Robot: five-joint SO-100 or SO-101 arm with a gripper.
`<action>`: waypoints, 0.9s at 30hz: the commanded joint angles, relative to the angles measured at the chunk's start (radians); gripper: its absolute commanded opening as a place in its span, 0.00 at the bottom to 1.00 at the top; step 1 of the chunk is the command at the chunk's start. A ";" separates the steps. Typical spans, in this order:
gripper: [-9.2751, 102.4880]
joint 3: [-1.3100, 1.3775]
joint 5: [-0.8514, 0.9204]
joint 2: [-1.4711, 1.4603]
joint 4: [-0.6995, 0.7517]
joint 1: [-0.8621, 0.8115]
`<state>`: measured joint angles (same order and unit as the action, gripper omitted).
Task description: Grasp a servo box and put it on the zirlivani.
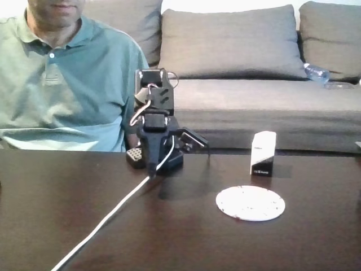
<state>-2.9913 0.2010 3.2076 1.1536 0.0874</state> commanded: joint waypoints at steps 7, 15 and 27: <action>0.09 0.005 -0.002 0.003 -0.012 0.006; 0.09 0.005 -0.003 0.003 -0.012 0.006; 0.09 0.216 -0.005 -0.014 0.009 -0.002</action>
<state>-2.9146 0.2010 3.1999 1.1551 0.0859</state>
